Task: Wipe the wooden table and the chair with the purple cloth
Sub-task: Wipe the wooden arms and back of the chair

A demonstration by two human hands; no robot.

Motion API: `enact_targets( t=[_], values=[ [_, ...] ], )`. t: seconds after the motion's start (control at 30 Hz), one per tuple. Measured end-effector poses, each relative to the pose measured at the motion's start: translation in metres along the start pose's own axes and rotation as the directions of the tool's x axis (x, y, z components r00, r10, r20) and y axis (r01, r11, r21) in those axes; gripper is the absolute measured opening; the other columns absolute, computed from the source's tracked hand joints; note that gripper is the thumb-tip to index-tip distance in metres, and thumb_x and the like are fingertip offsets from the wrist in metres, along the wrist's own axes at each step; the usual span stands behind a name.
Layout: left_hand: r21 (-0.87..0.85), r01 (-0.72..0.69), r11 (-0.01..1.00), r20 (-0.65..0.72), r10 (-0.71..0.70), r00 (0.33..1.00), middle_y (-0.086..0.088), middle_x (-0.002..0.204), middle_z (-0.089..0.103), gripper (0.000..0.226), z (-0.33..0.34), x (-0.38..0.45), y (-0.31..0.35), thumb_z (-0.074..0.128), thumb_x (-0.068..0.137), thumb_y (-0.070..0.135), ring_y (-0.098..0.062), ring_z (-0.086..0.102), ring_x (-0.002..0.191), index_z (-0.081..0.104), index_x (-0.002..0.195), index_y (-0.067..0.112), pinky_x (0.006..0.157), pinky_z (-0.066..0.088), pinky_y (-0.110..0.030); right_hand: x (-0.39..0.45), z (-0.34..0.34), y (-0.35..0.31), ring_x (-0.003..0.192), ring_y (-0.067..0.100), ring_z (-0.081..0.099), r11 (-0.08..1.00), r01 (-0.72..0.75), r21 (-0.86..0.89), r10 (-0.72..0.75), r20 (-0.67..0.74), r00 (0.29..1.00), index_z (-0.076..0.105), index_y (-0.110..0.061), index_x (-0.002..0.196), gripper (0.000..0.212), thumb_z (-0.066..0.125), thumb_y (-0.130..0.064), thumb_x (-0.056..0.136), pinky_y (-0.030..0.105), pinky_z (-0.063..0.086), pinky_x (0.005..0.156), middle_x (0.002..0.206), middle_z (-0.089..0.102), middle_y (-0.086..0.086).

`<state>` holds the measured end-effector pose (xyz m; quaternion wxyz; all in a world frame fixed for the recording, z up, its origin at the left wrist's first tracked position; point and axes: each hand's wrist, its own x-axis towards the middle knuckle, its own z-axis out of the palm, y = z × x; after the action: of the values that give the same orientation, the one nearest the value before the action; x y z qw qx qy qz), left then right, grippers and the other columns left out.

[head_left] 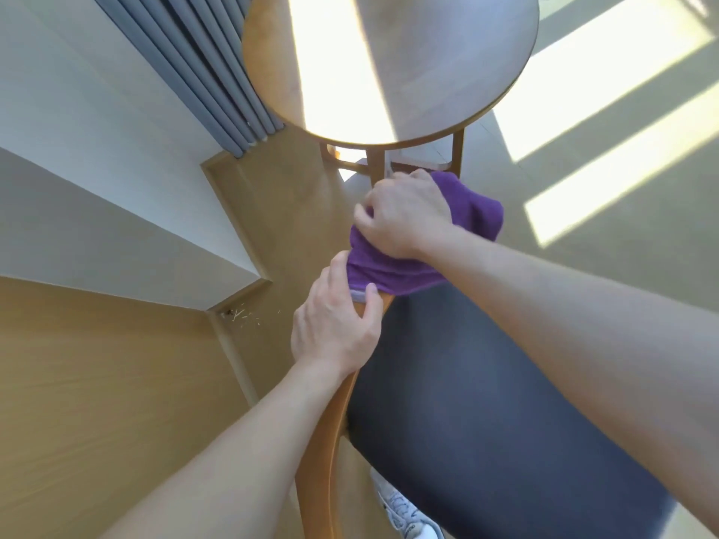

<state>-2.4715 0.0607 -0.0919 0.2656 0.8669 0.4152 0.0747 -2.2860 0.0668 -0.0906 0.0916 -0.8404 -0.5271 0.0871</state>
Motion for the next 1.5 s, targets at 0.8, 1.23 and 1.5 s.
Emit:
enact_targets(
  t=[0.8, 1.23, 1.5],
  values=[
    [0.050, 0.015, 0.999, -0.007, -0.015, 1.000, 0.011, 0.102, 0.058, 0.033, 0.003, 0.000, 0.003, 0.041, 0.093, 0.053, -0.010, 0.060, 0.086, 0.043, 0.118, 0.032, 0.075, 0.060, -0.037, -0.046, 0.016, -0.018, 0.139, 0.023, 0.038, 0.936, -0.317, 0.154, 0.341, -0.169, 0.925, 0.069, -0.027, 0.105, 0.042, 0.033, -0.048, 0.099, 0.049, 0.014, 0.122, 0.133, 0.059, -0.004],
    [0.084, 0.035, 0.996, 0.017, -0.037, 0.999, 0.004, 0.131, 0.061, 0.062, 0.009, 0.002, -0.002, 0.033, 0.092, 0.064, -0.020, 0.065, 0.111, 0.041, 0.141, 0.028, 0.087, 0.055, -0.037, 0.027, -0.010, -0.003, 0.086, 0.023, 0.060, 0.877, -0.479, 0.045, 0.480, -0.014, 0.877, 0.062, -0.018, 0.082, 0.035, 0.041, -0.043, 0.094, 0.043, 0.040, 0.087, 0.089, 0.067, 0.002],
    [0.001, 0.013, 1.000, 0.035, -0.014, 0.999, 0.006, 0.123, 0.062, 0.061, 0.004, 0.000, -0.006, 0.043, 0.091, 0.059, -0.014, 0.065, 0.101, 0.043, 0.143, 0.028, 0.085, 0.055, -0.031, -0.027, 0.003, 0.033, 0.108, 0.023, 0.056, 0.957, -0.202, 0.208, 0.220, -0.069, 0.973, 0.064, -0.028, 0.093, 0.042, 0.034, -0.059, 0.094, 0.038, 0.042, 0.084, 0.105, 0.062, -0.004]
  ],
)
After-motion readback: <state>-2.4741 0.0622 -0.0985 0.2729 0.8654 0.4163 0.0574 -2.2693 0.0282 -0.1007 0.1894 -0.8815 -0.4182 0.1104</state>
